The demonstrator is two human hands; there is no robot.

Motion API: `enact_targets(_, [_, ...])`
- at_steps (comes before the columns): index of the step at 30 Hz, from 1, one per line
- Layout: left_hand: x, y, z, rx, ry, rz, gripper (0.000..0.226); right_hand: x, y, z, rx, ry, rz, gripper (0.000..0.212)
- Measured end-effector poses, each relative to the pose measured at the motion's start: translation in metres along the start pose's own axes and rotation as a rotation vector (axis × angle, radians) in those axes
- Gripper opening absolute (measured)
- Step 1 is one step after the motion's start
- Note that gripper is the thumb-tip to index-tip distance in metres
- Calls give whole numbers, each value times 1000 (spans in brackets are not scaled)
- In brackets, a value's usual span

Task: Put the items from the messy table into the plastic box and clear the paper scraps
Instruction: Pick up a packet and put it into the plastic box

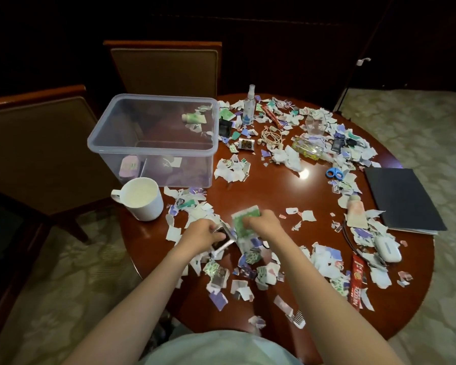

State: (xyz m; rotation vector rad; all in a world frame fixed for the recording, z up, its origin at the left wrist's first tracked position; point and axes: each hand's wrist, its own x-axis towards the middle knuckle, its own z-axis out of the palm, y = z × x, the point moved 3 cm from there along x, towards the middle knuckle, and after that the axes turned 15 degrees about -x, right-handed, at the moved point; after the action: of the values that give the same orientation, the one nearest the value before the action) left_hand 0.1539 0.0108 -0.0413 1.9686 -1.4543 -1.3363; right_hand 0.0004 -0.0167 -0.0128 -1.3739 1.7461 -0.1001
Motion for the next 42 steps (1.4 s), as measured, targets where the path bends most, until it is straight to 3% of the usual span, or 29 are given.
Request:
enact_targets(3, [4, 9, -21, -129, 1, 90, 34, 3, -14, 0, 242, 127, 21, 15])
enact_targets(5, [3, 18, -38, -258, -9, 121, 17, 5, -28, -1, 341, 190, 31, 7])
enact_targets(10, [0, 46, -80, -453, 3, 175, 11, 8, -59, -13, 521, 310, 7, 10])
enact_targets(15, [11, 62, -123, -537, 47, 219, 10, 6, -100, -18, 599, 257, -51, 15])
enact_targets(18, [16, 67, -142, -595, 60, 255, 11, 5, -125, -14, 574, 227, -114, 8])
enact_targets(22, [22, 71, -158, -751, 58, 287, 8, 7, -157, -6, 585, 180, -217, 26])
enact_targets(26, [29, 69, -172, -843, 66, 278, 5, 9, -186, 2, 707, 25, -193, 16])
enact_targets(31, [40, 66, -189, -857, 119, 277, 15, 19, -207, 10, 745, -70, -206, 20])
enact_targets(34, [47, 63, -202, -878, 198, 270, 4, 28, -220, 17, 705, -96, -246, 21])
enact_targets(39, [68, 50, -232, -766, 302, 208, 44, 54, -242, 29, 509, -17, -306, 8])
enact_targets(42, [85, 46, -253, -610, 267, 177, 49, 72, -257, 32, 441, -1, -293, 10])
